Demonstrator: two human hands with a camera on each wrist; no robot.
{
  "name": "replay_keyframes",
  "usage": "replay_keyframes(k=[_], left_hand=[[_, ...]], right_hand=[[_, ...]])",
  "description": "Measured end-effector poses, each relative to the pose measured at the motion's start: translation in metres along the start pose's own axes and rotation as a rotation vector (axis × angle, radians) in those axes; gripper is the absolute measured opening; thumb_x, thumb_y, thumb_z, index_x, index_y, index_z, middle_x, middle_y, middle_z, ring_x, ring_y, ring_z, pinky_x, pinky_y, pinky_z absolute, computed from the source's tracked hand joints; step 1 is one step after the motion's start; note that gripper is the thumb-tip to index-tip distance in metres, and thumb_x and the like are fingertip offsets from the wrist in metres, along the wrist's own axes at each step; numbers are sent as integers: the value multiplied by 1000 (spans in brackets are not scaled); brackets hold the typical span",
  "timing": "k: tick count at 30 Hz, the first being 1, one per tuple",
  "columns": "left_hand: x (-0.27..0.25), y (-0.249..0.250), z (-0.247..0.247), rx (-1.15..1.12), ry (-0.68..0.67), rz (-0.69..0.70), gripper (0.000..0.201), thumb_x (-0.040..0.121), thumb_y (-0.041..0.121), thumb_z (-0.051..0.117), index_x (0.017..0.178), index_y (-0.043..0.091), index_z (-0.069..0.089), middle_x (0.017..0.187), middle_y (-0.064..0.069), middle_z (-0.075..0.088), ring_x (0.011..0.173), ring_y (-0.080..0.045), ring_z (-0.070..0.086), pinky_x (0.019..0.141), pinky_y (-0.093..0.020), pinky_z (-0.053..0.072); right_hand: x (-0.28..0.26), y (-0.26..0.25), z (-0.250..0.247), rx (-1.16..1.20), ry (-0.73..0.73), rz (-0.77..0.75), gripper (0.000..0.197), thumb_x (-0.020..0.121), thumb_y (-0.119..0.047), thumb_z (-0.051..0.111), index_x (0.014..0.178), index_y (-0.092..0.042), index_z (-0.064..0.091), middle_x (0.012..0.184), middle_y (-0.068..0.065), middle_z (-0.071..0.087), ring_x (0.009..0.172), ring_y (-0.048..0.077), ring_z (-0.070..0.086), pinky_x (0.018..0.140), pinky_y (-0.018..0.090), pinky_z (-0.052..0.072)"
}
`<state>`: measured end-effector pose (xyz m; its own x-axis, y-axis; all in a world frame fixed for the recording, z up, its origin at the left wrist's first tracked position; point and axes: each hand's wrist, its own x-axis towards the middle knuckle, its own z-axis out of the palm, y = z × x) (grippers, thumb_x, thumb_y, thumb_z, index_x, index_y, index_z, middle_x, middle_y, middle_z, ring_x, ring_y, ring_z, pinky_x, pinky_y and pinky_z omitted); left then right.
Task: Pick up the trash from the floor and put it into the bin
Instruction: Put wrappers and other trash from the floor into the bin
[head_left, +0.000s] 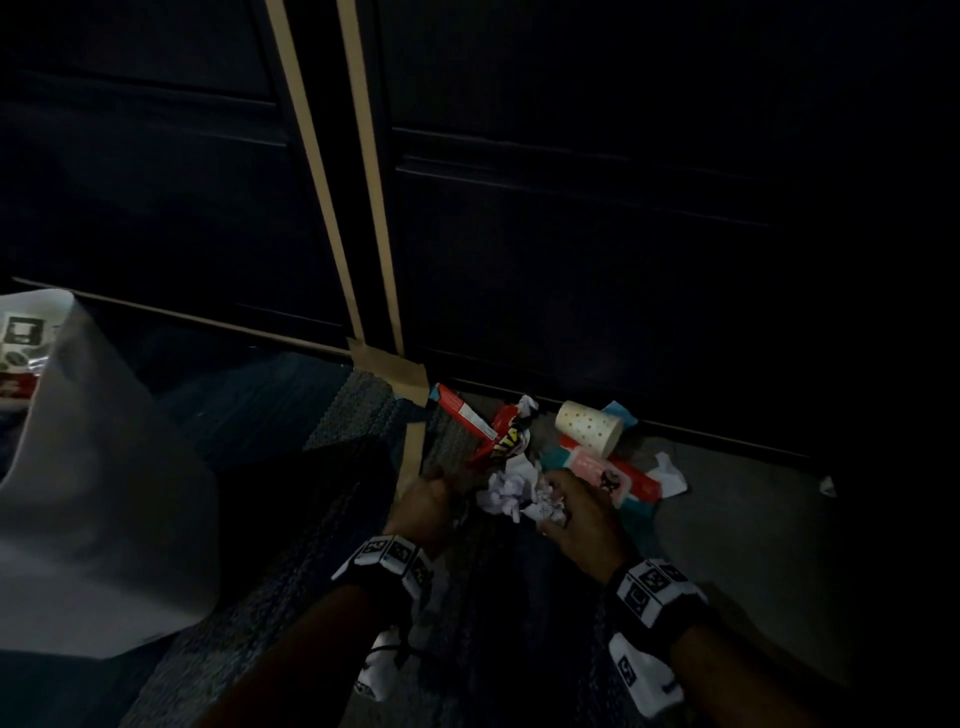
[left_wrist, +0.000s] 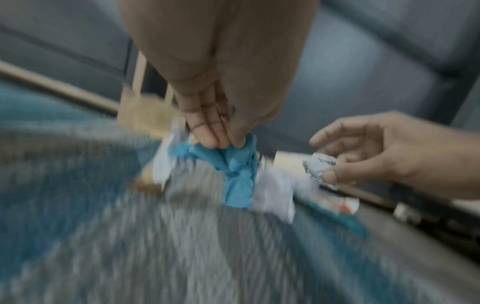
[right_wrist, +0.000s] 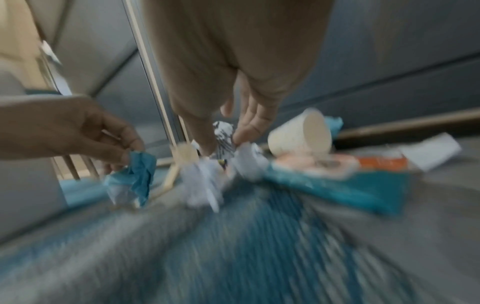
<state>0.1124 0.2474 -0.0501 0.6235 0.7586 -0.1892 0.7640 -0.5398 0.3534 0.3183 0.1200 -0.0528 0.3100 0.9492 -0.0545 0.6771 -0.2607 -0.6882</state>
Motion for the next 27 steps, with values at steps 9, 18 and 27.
replay_keyframes(k=[9, 18, 27], left_hand=[[-48, 6, -98, -211, 393, 153, 14, 86, 9, 63, 94, 14, 72, 97, -2, 65, 86, -21, 63, 74, -33, 52], [-112, 0, -231, -259, 859, 207, 24, 78, 0, 68, 97, 14, 72, 96, 4, 61, 78, 2, 54, 74, 2, 37], [-197, -75, -323, -233, 1136, 35, 18, 80, 17, 74, 98, 14, 74, 97, 3, 65, 69, 1, 65, 64, -10, 52]], right_hand=[[4, -70, -45, 6, 197, -232, 54, 79, -21, 79, 126, -29, 54, 122, -14, 52, 102, 3, 57, 80, 18, 51], [34, -217, -41, 129, 255, -583, 25, 78, -8, 78, 101, -13, 70, 100, -4, 66, 89, 7, 65, 76, 22, 54], [40, -374, 5, 229, 226, -896, 24, 77, -12, 80, 100, -12, 75, 97, -2, 71, 89, 10, 65, 81, 21, 51]])
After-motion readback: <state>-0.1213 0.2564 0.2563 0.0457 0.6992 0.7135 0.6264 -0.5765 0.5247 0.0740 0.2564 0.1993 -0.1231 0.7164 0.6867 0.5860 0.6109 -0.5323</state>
